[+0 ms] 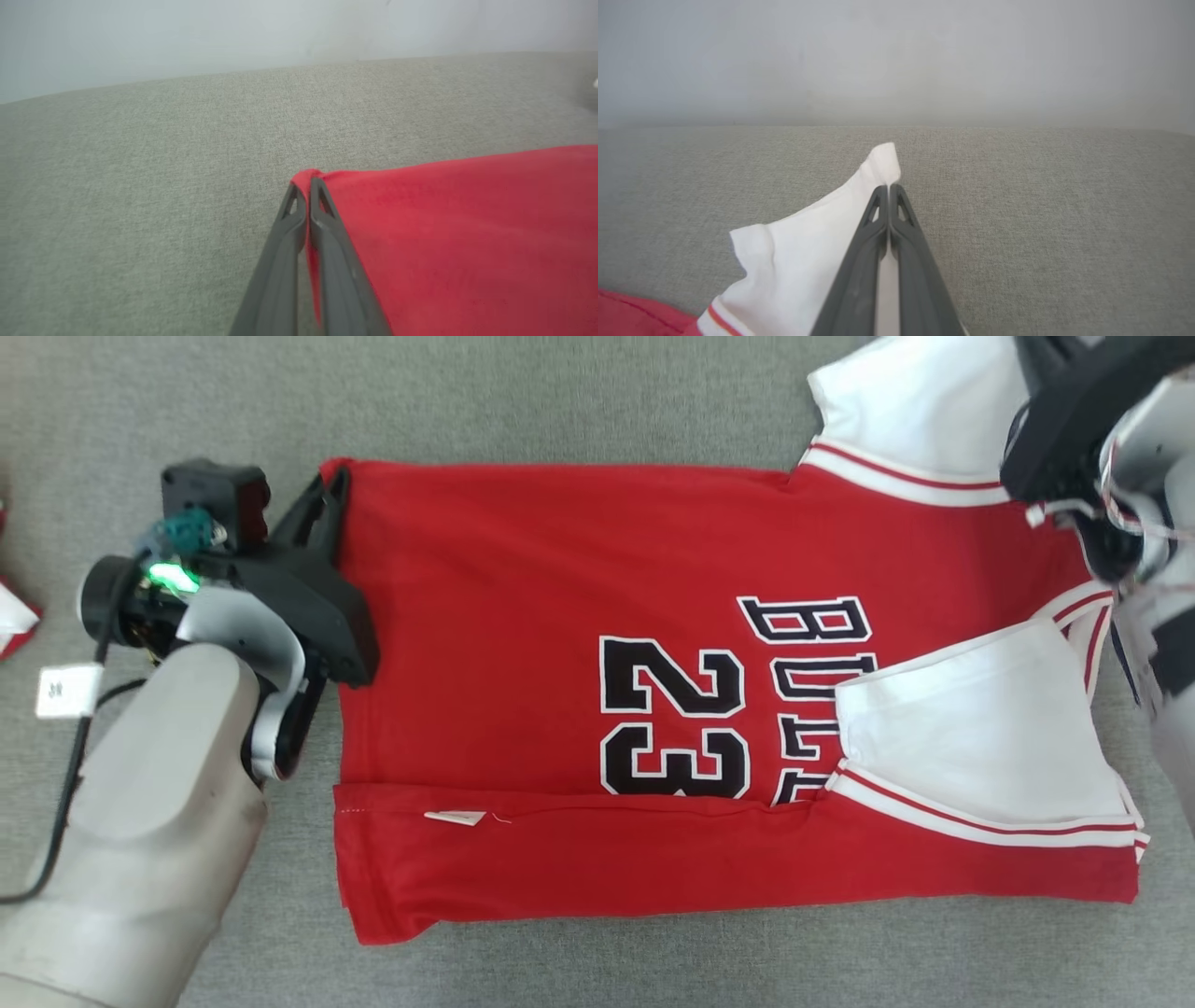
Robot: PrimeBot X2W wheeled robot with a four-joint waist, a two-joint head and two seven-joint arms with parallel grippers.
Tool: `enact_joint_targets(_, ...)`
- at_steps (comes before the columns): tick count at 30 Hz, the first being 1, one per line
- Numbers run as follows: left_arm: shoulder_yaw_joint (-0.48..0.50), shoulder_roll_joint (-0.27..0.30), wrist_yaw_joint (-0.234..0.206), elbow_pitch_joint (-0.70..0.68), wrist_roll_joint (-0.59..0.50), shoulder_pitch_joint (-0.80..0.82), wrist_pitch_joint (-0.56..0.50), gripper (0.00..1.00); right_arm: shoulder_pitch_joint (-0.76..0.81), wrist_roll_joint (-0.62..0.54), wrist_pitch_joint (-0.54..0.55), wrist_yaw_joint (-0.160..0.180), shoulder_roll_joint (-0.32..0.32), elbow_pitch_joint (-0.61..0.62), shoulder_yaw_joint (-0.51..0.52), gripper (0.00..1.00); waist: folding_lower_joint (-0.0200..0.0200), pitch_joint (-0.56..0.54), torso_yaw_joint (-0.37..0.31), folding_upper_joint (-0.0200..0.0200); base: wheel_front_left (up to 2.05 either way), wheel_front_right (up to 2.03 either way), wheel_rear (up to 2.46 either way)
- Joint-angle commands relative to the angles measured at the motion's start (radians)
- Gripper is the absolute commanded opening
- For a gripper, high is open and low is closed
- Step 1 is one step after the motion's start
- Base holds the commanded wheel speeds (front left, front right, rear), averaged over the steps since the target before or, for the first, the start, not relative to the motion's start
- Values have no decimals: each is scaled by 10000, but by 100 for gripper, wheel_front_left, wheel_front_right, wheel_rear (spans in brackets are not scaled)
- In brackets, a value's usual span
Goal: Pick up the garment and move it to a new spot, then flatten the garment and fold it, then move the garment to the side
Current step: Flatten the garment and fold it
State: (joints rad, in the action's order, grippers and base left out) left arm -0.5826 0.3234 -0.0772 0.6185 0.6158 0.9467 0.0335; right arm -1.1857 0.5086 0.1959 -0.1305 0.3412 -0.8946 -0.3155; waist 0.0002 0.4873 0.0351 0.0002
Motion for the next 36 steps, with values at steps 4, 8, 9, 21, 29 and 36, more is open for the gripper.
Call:
enact_joint_targets(4,-221,-54,127,-64,-176,-487,426,0,1187,903,-326,-3,677,1192,-490,0,-2,-537,14,-2,0,0,0)
enact_joint_targets(8,-393,57,163,-142,-345,-942,925,0,2480,1687,-617,-3,1199,2479,-693,0,-2,-948,-2,-2,0,0,0)
enact_joint_targets(9,-416,88,142,-196,-390,-1071,1062,0,2829,1812,-630,-3,1362,2811,-742,0,-2,-1033,-11,-2,0,0,0)
enact_joint_targets(21,-466,572,-101,-1259,-274,-2802,1826,0,6337,2762,325,-3,2124,5595,188,0,-2,-1809,-122,-2,0,0,0)
enact_joint_targets(29,-524,573,-373,-1489,0,-3785,1820,0,8114,2383,1749,-3,1697,6902,1507,0,-2,-2134,-188,-2,0,0,0)
enact_joint_targets(36,-489,570,-519,-1615,230,-4347,1901,0,9258,2027,2662,-3,1114,7850,2507,0,-2,-2381,-247,-2,0,0,0)
